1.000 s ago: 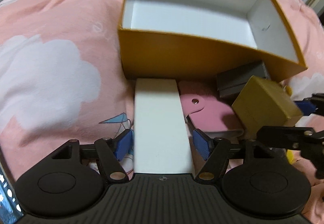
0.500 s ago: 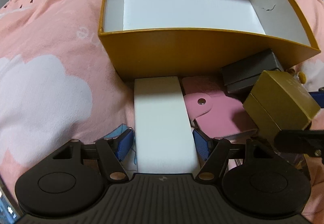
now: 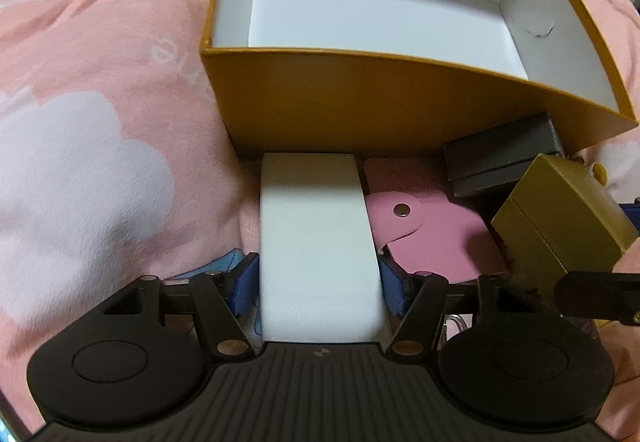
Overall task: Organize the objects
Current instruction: 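Lift both held boxes and carry them over the open orange box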
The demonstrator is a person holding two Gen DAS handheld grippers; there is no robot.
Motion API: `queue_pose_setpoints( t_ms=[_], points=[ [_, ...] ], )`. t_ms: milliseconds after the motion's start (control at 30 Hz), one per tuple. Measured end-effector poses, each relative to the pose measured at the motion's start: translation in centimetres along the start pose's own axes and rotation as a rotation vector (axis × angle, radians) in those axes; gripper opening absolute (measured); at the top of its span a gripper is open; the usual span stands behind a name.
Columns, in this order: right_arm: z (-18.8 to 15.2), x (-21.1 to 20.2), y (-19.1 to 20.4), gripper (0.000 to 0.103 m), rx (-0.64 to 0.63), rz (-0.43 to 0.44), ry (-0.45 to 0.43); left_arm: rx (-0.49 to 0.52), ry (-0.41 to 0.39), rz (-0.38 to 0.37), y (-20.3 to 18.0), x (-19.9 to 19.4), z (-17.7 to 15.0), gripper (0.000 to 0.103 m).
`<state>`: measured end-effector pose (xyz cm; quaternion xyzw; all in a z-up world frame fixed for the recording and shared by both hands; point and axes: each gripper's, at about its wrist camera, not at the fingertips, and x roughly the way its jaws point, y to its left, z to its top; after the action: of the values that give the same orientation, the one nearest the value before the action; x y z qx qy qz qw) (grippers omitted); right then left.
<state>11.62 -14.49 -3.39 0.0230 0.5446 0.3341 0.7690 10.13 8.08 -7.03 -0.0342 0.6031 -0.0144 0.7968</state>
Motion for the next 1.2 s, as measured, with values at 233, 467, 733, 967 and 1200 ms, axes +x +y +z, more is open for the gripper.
queue_pose_setpoints(
  t_ms=[233, 467, 733, 967, 1200],
  points=[
    [-0.1, -1.1, 0.0, 0.069, -0.003, 0.003, -0.037, -0.044, -0.087, -0.023, 0.2, -3.1, -1.7, 0.071],
    [-0.2, -2.0, 0.3, 0.069, -0.009, 0.031, -0.056, -0.111, -0.156, -0.092, 0.2, -5.5, -2.7, 0.071],
    [0.0, -3.7, 0.7, 0.069, -0.023, 0.051, -0.102, -0.105, -0.262, -0.11, -0.8, -8.0, -1.7, 0.071],
    [0.8, -6.3, 1.2, 0.069, -0.057, 0.045, -0.18, -0.062, -0.379, -0.14, -2.3, -10.7, -1.0, 0.071],
    [3.0, -8.7, 0.6, 0.069, -0.067, 0.025, -0.259, -0.03, -0.484, -0.135, -3.2, -12.1, 2.1, 0.071]
  ],
)
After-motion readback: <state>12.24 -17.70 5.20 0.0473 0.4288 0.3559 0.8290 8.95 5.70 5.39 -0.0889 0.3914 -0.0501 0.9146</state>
